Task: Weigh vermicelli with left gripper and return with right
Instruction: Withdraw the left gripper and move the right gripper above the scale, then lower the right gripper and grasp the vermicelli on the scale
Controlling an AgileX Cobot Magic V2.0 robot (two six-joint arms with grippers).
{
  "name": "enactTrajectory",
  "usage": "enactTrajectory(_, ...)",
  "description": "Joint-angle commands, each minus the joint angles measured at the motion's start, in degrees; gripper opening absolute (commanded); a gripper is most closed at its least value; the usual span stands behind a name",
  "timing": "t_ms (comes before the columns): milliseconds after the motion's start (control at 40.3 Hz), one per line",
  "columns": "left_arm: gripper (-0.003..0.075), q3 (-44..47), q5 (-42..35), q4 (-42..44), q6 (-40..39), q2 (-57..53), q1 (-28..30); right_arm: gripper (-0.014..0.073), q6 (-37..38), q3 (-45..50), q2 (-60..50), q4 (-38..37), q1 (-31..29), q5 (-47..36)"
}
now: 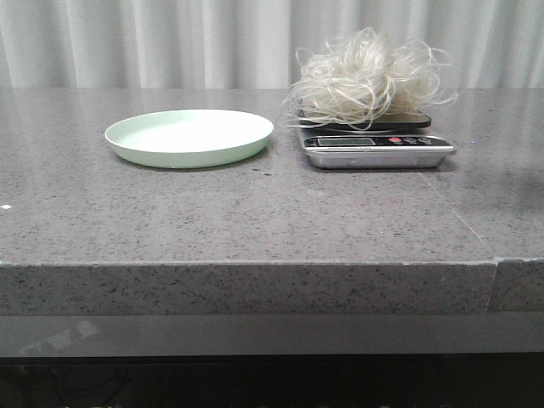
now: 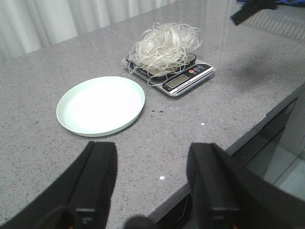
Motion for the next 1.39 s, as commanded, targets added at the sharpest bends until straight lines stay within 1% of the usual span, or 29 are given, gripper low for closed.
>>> enactTrajectory(0, 0.0419, -1.4, -4.3, 0.0, -0.6, 0.4, -0.2, 0.0517, -0.7, -6.7, 3.7, 0.9, 0.1, -3.2)
enactTrajectory(149, 0.0419, -1.4, -4.3, 0.0, -0.6, 0.4, -0.2, 0.0517, -0.7, -13.8, 11.2, 2.4, 0.1, -2.3)
enactTrajectory(397, 0.0419, -1.4, -4.3, 0.0, -0.6, 0.4, -0.2, 0.0517, -0.7, -25.6, 22.0, 2.5, 0.1, 0.3)
enactTrajectory(522, 0.0419, -1.4, -4.3, 0.0, -0.6, 0.4, -0.2, 0.0517, -0.7, -29.3, 26.1, 2.5, 0.1, 1.2)
enactTrajectory(720, 0.0419, -1.4, -4.3, 0.0, -0.6, 0.4, -0.2, 0.0508, -0.7, -32.1, 30.1, 2.4, 0.1, 1.8)
enactTrajectory(770, 0.0419, -1.4, -4.3, 0.0, -0.6, 0.4, -0.2, 0.0482, -0.7, -32.5, 30.7, 2.4, 0.1, 2.3)
enactTrajectory(944, 0.0419, -1.4, -4.3, 0.0, -0.6, 0.4, -0.2, 0.0332, -0.7, -32.5, 31.6, 2.4, 0.1, 3.9)
enactTrajectory(1217, 0.0419, -1.4, -4.3, 0.0, -0.6, 0.4, -0.2, 0.0155, -0.7, -32.5, 31.6, 2.4, 0.1, 6.7)
enactTrajectory(1267, 0.0419, -1.4, -4.3, 0.0, -0.6, 0.4, -0.2, 0.0141, -0.7, -32.5, 31.6, 2.4, 0.1, 6.8)
enactTrajectory(1366, 0.0419, -1.4, -4.3, 0.0, -0.6, 0.4, -0.2, 0.0142, -0.7, -32.5, 31.2, 2.4, 0.1, 6.8)
